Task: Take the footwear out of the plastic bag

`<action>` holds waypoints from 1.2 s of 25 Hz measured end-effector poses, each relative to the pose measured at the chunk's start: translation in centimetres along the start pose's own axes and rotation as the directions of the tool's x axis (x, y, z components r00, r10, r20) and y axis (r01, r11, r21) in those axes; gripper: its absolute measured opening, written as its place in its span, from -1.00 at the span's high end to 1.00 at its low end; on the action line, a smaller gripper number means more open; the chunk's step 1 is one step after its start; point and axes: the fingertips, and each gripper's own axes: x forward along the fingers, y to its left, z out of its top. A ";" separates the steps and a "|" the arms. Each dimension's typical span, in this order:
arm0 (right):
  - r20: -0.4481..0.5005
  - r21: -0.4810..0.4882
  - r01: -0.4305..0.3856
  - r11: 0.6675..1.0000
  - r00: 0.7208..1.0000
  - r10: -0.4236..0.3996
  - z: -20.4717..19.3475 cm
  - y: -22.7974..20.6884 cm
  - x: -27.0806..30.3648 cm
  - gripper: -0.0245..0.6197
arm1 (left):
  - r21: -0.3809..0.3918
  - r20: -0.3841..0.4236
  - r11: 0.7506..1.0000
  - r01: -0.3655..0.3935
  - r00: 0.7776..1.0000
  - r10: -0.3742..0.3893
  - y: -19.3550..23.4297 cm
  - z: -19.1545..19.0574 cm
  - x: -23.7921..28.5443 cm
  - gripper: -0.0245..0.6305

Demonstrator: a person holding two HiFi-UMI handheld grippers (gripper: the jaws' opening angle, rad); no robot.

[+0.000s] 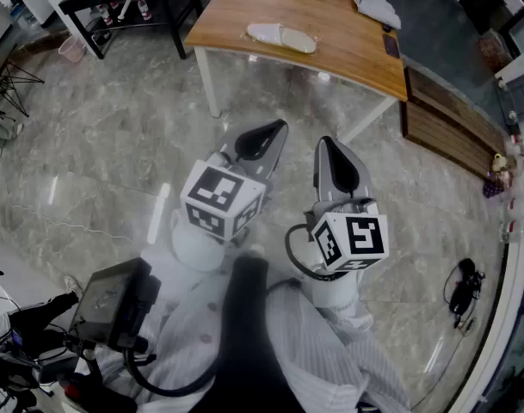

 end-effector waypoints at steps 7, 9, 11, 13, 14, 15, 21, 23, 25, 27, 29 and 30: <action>0.000 -0.004 0.008 1.000 1.000 -0.008 0.3 -0.1 0.2 0.89 | 0.001 0.001 1.000 0.002 1.000 -0.002 0.1 0.4 0.2 0.92; 0.006 -0.010 0.018 1.000 1.000 -0.018 0.4 -0.1 0.2 0.89 | 0.000 0.002 1.000 0.003 1.000 -0.003 0.1 0.4 0.1 0.92; 0.008 -0.017 0.019 1.000 1.000 -0.019 0.4 0.1 0.0 0.89 | 0.000 0.005 1.000 0.003 1.000 -0.003 0.1 0.4 0.0 0.92; 0.013 -0.015 0.019 1.000 1.000 -0.019 0.3 0.1 -0.2 0.88 | -0.002 0.004 1.000 0.003 1.000 -0.003 0.0 0.4 0.0 0.92; 0.011 -0.013 0.019 1.000 1.000 -0.019 0.3 0.0 -0.2 0.88 | -0.004 0.001 1.000 0.003 1.000 -0.003 -0.1 0.4 0.1 0.92; 0.010 -0.009 0.019 1.000 1.000 -0.019 0.2 -0.2 -0.3 0.88 | -0.006 -0.003 1.000 0.002 1.000 -0.002 -0.2 0.3 0.2 0.92; -0.023 0.004 0.004 1.000 1.000 -0.004 -1.3 -1.2 0.0 0.88 | -0.030 -0.029 0.999 -0.024 0.999 0.024 0.4 -1.2 0.8 0.92; -0.039 0.013 -0.002 1.000 0.999 0.002 -1.9 -1.6 0.9 0.88 | -0.048 -0.042 0.998 -0.032 0.999 0.030 1.3 -1.6 1.4 0.92; -0.056 0.022 -0.009 1.000 0.998 0.010 -2.6 -2.3 2.5 0.88 | -0.062 -0.058 0.997 -0.039 0.998 0.035 2.5 -2.2 2.6 0.92; -0.062 0.029 -0.013 0.999 0.998 0.015 -3.2 -3.3 4.6 0.88 | -0.069 -0.068 0.997 -0.043 0.997 0.038 4.0 -2.7 4.3 0.92; -0.070 0.031 -0.013 0.999 0.997 0.015 -3.5 -4.5 7.2 0.88 | -0.072 -0.074 0.996 -0.045 0.996 0.040 6.0 -3.0 6.4 0.92; -0.071 0.034 -0.007 0.999 0.997 0.010 -3.7 -5.2 8.6 0.88 | -0.074 -0.077 0.996 -0.045 0.996 0.040 7.1 -3.1 7.5 0.92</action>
